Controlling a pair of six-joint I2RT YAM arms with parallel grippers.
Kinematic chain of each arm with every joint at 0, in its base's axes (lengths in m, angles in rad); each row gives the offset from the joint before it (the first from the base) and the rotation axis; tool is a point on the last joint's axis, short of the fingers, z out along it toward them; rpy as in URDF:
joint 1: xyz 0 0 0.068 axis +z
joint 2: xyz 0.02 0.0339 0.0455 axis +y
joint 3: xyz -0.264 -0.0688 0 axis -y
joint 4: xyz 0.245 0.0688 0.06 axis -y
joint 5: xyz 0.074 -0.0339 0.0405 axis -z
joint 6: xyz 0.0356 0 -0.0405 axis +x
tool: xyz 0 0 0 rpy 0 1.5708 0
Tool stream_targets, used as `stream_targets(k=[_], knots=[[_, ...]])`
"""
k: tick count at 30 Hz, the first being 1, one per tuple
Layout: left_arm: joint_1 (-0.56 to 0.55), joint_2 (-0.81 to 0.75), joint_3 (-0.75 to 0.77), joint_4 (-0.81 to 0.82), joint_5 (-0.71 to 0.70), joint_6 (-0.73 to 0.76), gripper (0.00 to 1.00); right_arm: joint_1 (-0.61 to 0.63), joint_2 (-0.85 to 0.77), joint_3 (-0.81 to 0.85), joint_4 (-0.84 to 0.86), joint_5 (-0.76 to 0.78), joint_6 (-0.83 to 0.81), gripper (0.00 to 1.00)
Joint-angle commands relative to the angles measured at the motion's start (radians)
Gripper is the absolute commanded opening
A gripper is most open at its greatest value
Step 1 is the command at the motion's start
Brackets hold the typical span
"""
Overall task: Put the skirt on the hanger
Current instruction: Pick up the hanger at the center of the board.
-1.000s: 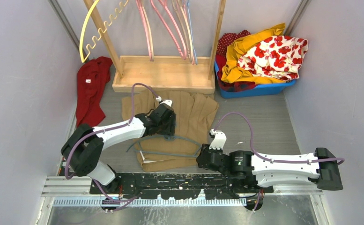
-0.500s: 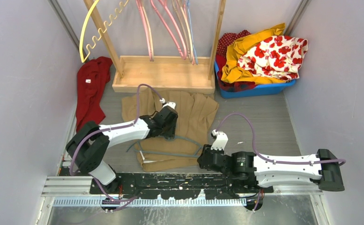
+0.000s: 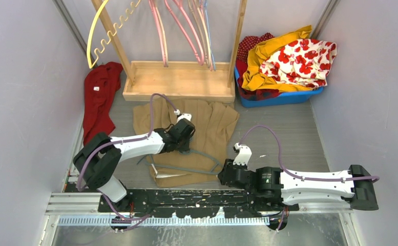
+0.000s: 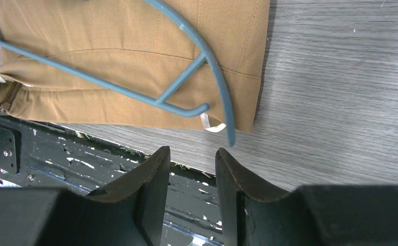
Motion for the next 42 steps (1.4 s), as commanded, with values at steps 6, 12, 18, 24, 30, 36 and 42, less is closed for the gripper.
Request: stream_targets(k=[6, 12, 18, 24, 30, 36, 42], knots=[[-0.014, -0.170, -0.089, 0.091, -0.120, -0.029, 0.00, 0.005, -0.027, -0.003, 0.002, 0.016, 0.030, 0.42], [-0.032, -0.303, -0.160, 0.150, -0.184, -0.024, 0.00, 0.005, 0.023, -0.007, 0.023, 0.026, 0.042, 0.40], [-0.046, -0.449, -0.247, 0.227, -0.240, -0.017, 0.00, 0.004, 0.004, -0.017, 0.030, 0.034, 0.063, 0.34], [-0.058, -0.513, -0.305, 0.270, -0.282, -0.018, 0.00, 0.005, 0.040, -0.033, 0.062, 0.035, 0.080, 0.29], [-0.072, -0.544, -0.335, 0.290, -0.321, -0.019, 0.00, 0.004, 0.094, -0.047, 0.120, 0.041, 0.105, 0.31], [-0.079, -0.565, -0.346, 0.292, -0.342, -0.019, 0.00, 0.004, 0.129, -0.053, 0.132, 0.071, 0.138, 0.32], [-0.083, -0.583, -0.360, 0.300, -0.355, -0.023, 0.00, 0.003, 0.155, -0.047, 0.142, 0.097, 0.149, 0.30]])
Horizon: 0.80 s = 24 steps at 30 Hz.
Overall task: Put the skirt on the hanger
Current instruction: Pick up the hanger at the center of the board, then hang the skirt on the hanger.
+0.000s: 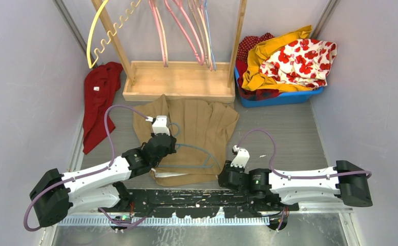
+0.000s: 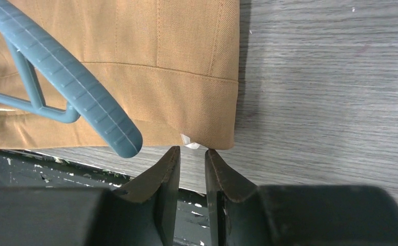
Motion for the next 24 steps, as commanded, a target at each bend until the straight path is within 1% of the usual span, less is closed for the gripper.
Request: stream_targets(k=[1, 5, 17, 22, 24], knots=[[-0.005, -0.031, -0.006, 0.074, -0.054, -0.002, 0.00, 0.004, 0.024, 0.010, 0.035, 0.069, 0.035, 0.29], [-0.007, -0.030, -0.005, 0.074, -0.056, -0.001, 0.00, 0.004, 0.054, 0.013, 0.048, 0.064, 0.036, 0.27], [-0.012, -0.050, -0.017, 0.081, -0.067, 0.001, 0.00, 0.003, 0.098, 0.020, 0.071, 0.082, 0.038, 0.25], [-0.012, -0.055, -0.021, 0.084, -0.070, -0.001, 0.00, 0.001, 0.137, 0.030, 0.092, 0.084, 0.032, 0.22], [-0.015, -0.056, -0.022, 0.084, -0.070, -0.001, 0.00, 0.001, 0.152, 0.029, 0.104, 0.080, 0.031, 0.19]])
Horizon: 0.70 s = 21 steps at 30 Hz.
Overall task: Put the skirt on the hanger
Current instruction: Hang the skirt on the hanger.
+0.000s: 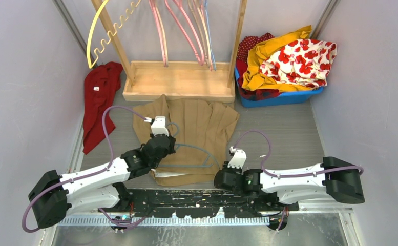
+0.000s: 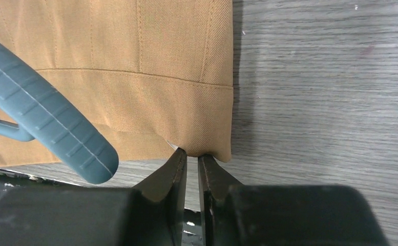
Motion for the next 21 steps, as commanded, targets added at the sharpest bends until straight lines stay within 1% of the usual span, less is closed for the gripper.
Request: stream_targets(k=[1, 5, 12, 21], knots=[[-0.006, -0.029, -0.003, 0.070, -0.049, -0.001, 0.00, 0.002, 0.028, 0.030, 0.050, 0.051, 0.014, 0.17], [-0.008, -0.034, -0.006, 0.071, -0.055, -0.002, 0.00, 0.001, 0.028, 0.034, 0.051, 0.057, 0.014, 0.11], [-0.013, -0.036, -0.009, 0.071, -0.066, -0.002, 0.00, 0.001, -0.027, 0.053, 0.010, 0.062, -0.001, 0.01], [-0.014, -0.032, -0.008, 0.073, -0.073, -0.002, 0.00, 0.002, -0.083, 0.066, -0.034, 0.081, -0.014, 0.01]])
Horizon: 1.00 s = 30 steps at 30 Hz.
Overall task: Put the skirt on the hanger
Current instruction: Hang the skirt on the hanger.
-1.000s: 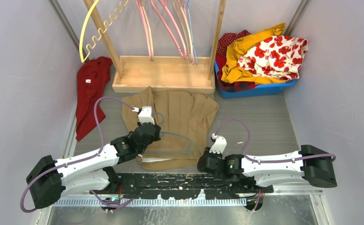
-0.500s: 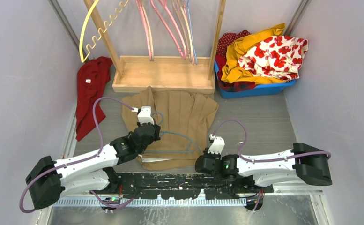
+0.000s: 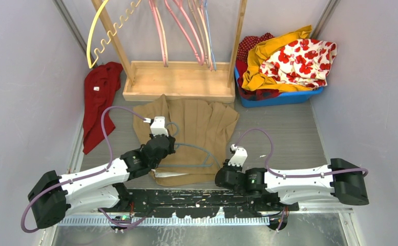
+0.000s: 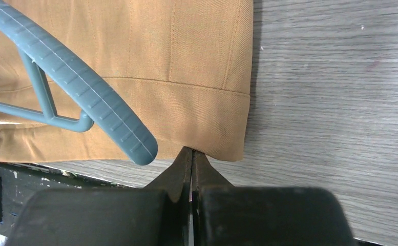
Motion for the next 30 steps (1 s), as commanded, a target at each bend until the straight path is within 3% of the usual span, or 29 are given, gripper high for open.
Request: stream_targets(k=[1, 18, 19, 21, 22, 30], knots=[[-0.003, -0.022, -0.002, 0.063, -0.049, -0.002, 0.00, 0.001, -0.040, 0.042, -0.027, 0.062, -0.005, 0.01], [-0.022, 0.018, 0.019, 0.117, -0.085, 0.030, 0.00, 0.002, -0.086, 0.138, -0.084, 0.040, -0.091, 0.01], [-0.022, 0.015, 0.018, 0.119, -0.091, 0.031, 0.00, 0.003, -0.074, 0.144, -0.092, 0.030, -0.093, 0.04], [-0.026, 0.008, 0.004, 0.139, -0.101, 0.041, 0.00, 0.009, -0.050, 0.144, -0.098, 0.019, -0.084, 0.24], [-0.030, 0.001, -0.005, 0.152, -0.106, 0.049, 0.00, 0.018, -0.040, 0.140, -0.100, 0.024, -0.075, 0.28], [-0.043, 0.000, -0.074, 0.295, -0.153, 0.103, 0.00, 0.083, -0.002, 0.120, -0.110, 0.110, -0.010, 0.29]])
